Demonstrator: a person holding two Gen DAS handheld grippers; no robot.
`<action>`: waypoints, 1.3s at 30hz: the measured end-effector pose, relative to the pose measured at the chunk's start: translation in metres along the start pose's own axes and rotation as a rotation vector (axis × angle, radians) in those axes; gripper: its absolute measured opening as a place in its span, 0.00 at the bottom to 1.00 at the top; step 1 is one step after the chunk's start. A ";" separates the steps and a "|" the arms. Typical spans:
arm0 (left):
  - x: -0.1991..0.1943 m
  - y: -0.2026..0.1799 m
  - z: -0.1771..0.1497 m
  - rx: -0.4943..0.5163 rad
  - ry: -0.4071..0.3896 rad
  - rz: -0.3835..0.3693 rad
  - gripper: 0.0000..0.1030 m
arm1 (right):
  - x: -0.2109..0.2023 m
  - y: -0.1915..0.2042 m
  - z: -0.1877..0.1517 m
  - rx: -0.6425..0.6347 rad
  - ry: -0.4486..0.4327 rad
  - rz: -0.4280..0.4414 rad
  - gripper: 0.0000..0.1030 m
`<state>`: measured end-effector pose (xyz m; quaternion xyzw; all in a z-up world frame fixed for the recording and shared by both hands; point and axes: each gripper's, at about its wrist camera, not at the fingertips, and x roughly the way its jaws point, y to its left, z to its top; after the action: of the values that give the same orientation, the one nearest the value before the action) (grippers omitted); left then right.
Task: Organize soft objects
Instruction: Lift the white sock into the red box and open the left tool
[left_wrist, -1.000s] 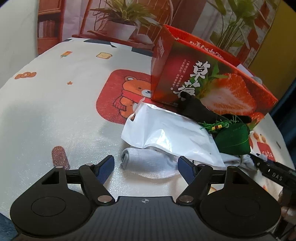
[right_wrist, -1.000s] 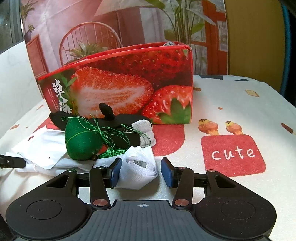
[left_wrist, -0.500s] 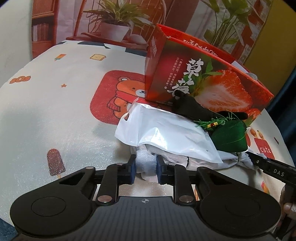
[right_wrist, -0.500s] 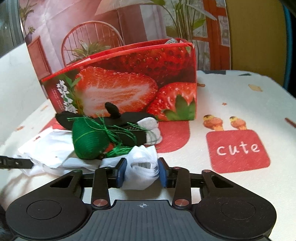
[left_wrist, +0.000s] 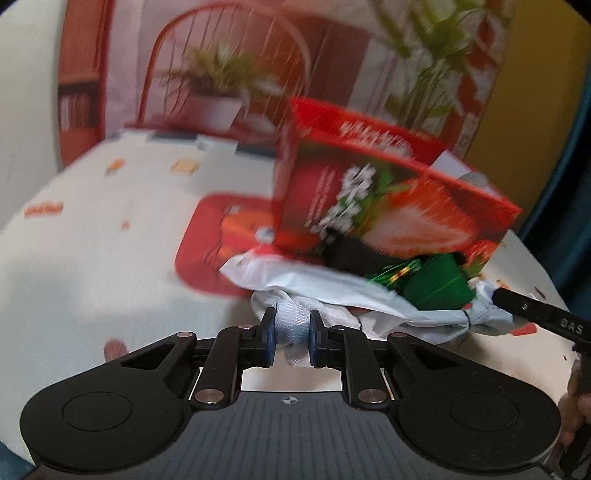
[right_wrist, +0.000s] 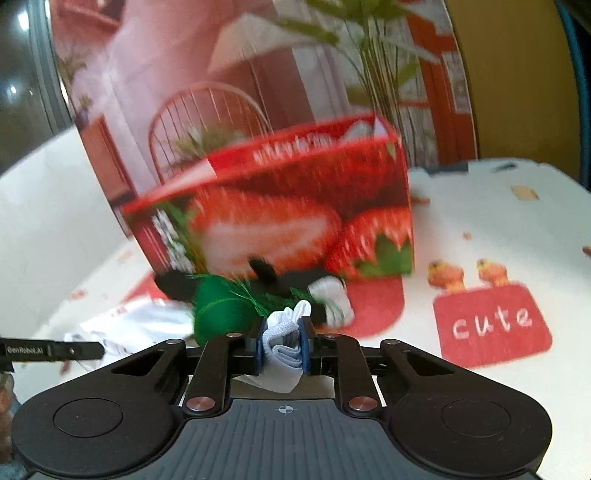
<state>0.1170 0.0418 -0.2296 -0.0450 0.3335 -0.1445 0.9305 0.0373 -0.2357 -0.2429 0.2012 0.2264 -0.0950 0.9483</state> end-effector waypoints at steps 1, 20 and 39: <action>-0.005 -0.004 0.001 0.020 -0.023 -0.006 0.16 | -0.002 0.000 0.002 0.000 -0.016 -0.001 0.16; -0.034 -0.024 0.027 0.056 -0.223 -0.091 0.14 | -0.040 -0.006 0.034 0.053 -0.205 -0.001 0.16; 0.028 -0.058 0.145 0.135 -0.238 -0.053 0.14 | 0.006 -0.009 0.150 -0.097 -0.288 -0.058 0.16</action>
<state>0.2157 -0.0232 -0.1238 -0.0081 0.2090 -0.1848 0.9603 0.0983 -0.3085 -0.1262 0.1328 0.0982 -0.1392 0.9764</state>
